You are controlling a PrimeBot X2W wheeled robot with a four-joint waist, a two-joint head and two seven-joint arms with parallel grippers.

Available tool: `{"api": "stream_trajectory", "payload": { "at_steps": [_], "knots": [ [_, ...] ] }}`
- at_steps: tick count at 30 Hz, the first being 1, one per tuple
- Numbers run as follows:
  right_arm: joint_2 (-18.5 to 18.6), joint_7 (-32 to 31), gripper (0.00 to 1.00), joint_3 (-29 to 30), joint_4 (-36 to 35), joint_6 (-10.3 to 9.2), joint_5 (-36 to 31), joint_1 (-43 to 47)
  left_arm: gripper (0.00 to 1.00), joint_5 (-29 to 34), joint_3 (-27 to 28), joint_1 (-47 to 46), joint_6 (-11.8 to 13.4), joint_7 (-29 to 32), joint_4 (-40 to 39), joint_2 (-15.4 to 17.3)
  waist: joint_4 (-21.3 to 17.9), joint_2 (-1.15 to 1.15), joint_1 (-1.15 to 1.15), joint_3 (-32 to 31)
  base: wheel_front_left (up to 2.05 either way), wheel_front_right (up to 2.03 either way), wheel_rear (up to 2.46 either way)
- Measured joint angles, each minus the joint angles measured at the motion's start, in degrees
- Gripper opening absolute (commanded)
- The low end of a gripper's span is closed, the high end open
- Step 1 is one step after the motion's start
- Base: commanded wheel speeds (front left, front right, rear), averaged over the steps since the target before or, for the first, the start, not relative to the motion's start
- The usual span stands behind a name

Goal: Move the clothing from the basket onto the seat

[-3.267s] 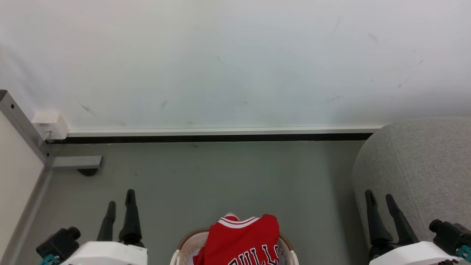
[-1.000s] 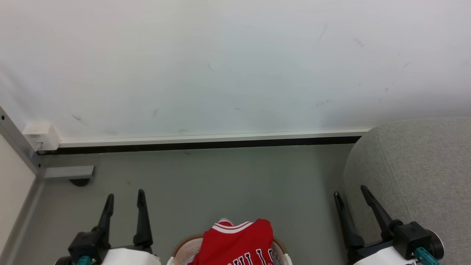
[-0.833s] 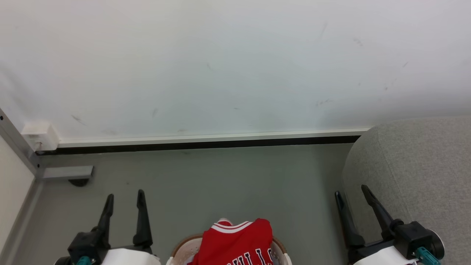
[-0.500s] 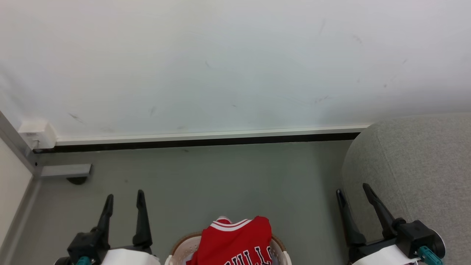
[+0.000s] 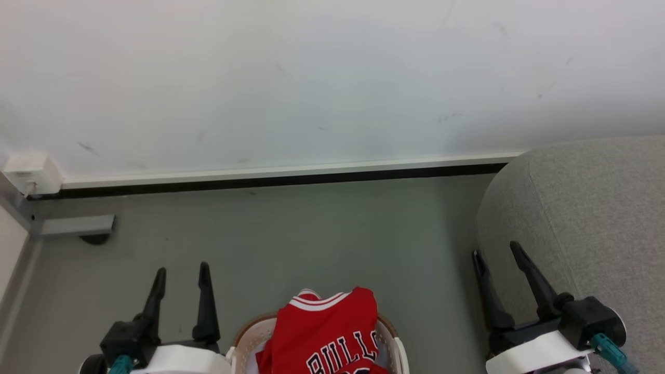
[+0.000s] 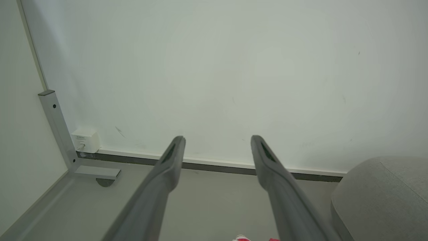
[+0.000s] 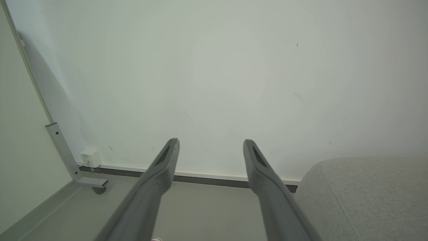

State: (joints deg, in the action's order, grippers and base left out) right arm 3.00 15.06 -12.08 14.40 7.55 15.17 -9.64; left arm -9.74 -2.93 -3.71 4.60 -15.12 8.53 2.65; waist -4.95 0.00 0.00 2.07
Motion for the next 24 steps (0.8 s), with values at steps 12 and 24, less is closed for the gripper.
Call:
{"api": "stream_trajectory", "payload": {
  "at_steps": [12, 24],
  "knots": [
    [-0.1, 0.1, 1.0, 1.6, -2.3, 0.0, -0.5, -5.4, 1.0, -0.1, -2.1, -6.0, -1.2, 0.0, 2.1, 0.0, -0.6, 0.0, 0.01, 8.5, 0.0, 0.0, 0.0],
    [0.8, 0.1, 1.0, 3.7, -5.6, 0.0, -1.0, -13.8, 1.0, -4.1, -6.6, -16.8, -5.7, 0.0, 17.0, 0.0, -1.9, 0.0, 0.02, 18.4, 0.0, 0.0, 0.0]
  ]
}}
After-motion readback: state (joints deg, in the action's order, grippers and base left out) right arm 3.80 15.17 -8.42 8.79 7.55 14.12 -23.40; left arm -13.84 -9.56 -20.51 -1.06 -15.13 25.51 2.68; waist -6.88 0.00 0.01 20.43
